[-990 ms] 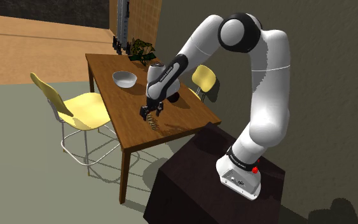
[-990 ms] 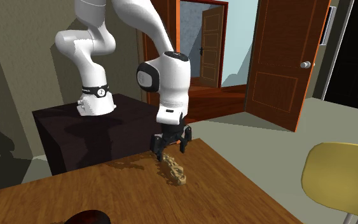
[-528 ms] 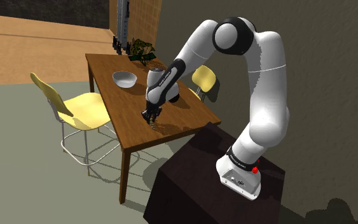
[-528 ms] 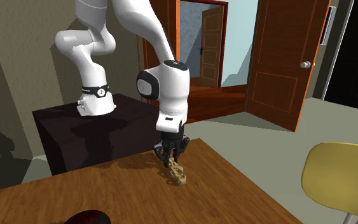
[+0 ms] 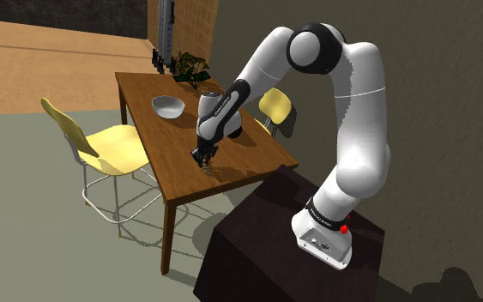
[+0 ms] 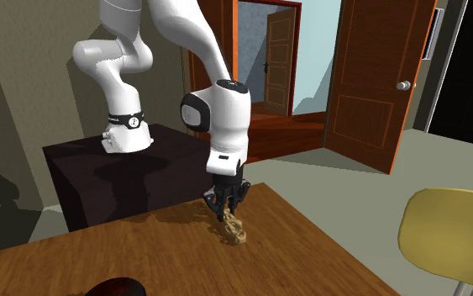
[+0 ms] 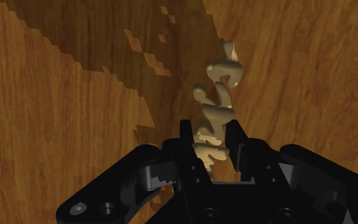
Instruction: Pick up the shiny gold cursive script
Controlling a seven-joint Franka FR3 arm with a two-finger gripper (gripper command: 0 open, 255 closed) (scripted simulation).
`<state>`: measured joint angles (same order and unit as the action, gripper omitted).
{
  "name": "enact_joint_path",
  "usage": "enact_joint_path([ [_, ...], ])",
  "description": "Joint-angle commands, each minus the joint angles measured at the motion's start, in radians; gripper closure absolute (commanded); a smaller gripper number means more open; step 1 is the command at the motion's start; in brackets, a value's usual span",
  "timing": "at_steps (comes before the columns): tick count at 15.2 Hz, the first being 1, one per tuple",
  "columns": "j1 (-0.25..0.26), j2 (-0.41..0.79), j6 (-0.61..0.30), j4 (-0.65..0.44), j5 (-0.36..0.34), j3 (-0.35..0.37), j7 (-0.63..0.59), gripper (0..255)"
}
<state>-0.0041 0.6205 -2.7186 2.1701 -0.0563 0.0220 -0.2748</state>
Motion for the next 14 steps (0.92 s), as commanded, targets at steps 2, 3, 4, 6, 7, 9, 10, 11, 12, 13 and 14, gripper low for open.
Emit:
enact_joint_path([
  [2,-0.001,-0.027,0.018,0.008,0.001,0.002,0.001,255],
  [3,-0.002,-0.04,0.027,0.013,0.002,0.002,0.002,255],
  [4,-0.002,-0.054,0.037,0.017,0.003,0.003,0.002,255],
  [6,-0.004,-0.08,0.055,0.025,0.004,0.005,0.003,255],
  [7,-0.004,-0.094,0.065,0.029,0.005,0.006,0.004,255],
  [9,-0.005,-0.12,0.084,0.035,0.007,0.007,0.005,255],
  [10,-0.006,-0.133,0.094,0.039,0.008,0.008,0.006,255],
  [11,-0.006,-0.146,0.105,0.041,0.008,0.009,0.007,255],
  [12,-0.007,-0.159,0.115,0.044,0.009,0.009,0.008,255],
  [13,-0.007,-0.172,0.125,0.046,0.01,0.01,0.008,255],
  [14,-0.008,-0.184,0.136,0.049,0.011,0.011,0.009,255],
])
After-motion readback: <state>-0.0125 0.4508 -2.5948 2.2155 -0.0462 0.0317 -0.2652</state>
